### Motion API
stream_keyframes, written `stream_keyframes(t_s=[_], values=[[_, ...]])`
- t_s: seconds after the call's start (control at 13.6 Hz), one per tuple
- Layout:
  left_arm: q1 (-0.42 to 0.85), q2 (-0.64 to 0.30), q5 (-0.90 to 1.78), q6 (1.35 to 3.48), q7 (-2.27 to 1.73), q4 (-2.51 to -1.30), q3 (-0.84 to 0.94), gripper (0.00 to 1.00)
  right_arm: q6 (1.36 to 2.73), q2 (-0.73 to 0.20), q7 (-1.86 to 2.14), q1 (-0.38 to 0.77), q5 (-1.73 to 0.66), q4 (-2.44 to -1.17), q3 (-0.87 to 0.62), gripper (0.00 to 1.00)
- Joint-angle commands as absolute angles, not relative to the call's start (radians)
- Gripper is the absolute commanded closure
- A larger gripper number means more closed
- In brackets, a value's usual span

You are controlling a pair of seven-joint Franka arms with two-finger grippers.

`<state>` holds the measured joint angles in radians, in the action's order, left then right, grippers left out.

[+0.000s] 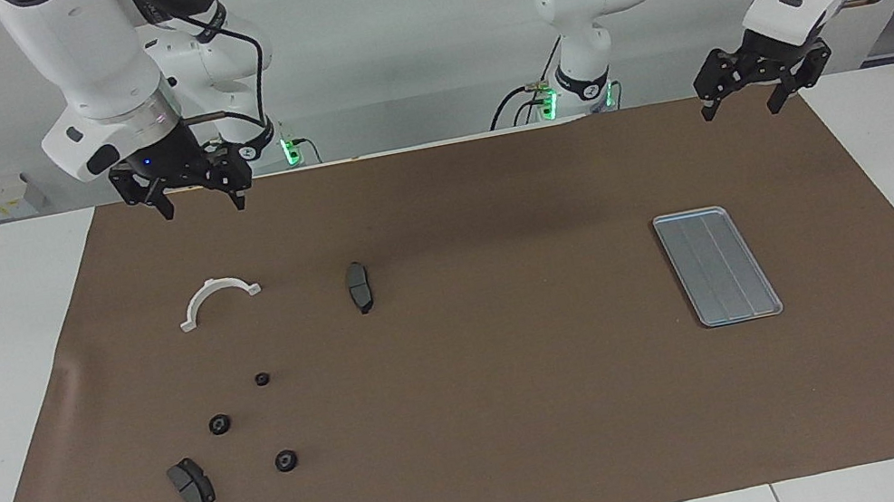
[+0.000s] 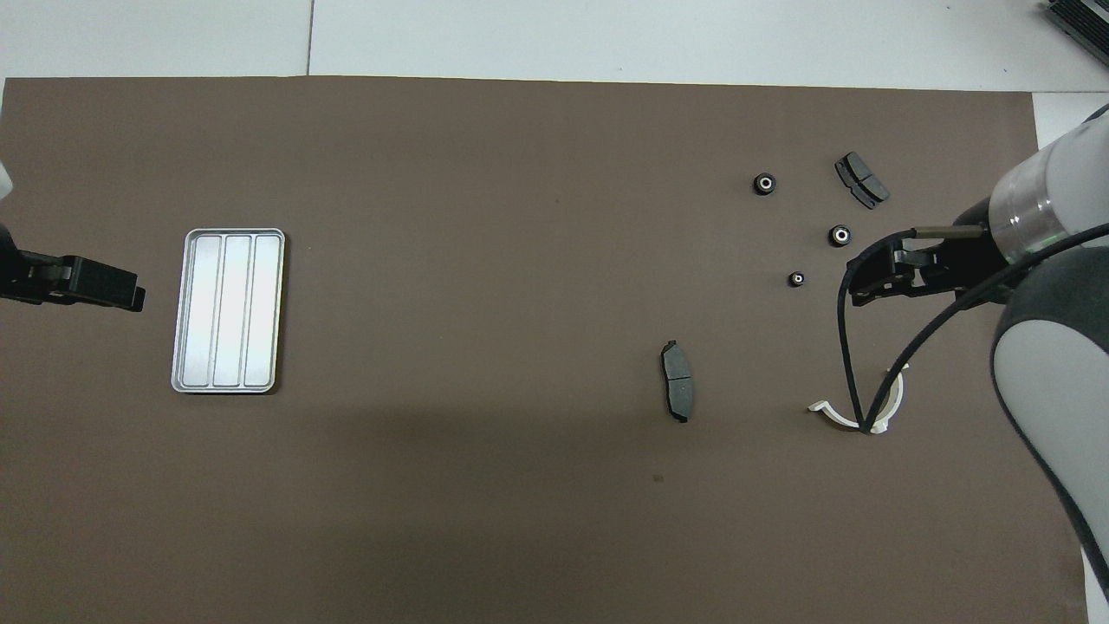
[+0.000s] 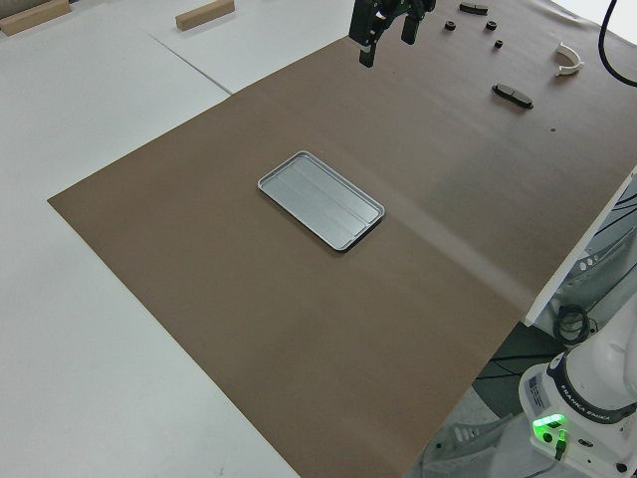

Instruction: Place bearing gear from tray to pile

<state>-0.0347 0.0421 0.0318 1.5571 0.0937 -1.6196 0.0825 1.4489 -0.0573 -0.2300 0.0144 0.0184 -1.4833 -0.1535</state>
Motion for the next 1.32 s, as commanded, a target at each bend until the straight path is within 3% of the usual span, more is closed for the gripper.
stream_keyframes(t_s=[0.0, 0.66, 1.03, 1.25], values=[[-0.046, 0.051, 0.021, 1.548, 0.095, -1.626, 0.089, 0.00, 1.460, -0.026, -0.232, -0.008, 0.000, -1.523, -0.155, 0.00], [-0.046, 0.051, 0.021, 1.548, 0.095, -1.626, 0.089, 0.00, 1.463, -0.021, -0.226, -0.032, 0.000, -1.525, -0.152, 0.00], [-0.046, 0.051, 0.021, 1.548, 0.095, -1.626, 0.089, 0.00, 1.493, -0.029, -0.092, -0.129, -0.023, -1.517, -0.152, 0.00], [-0.046, 0.051, 0.021, 1.548, 0.095, -1.626, 0.089, 0.00, 1.525, -0.032, -0.046, -0.121, -0.025, -1.516, -0.106, 0.00]])
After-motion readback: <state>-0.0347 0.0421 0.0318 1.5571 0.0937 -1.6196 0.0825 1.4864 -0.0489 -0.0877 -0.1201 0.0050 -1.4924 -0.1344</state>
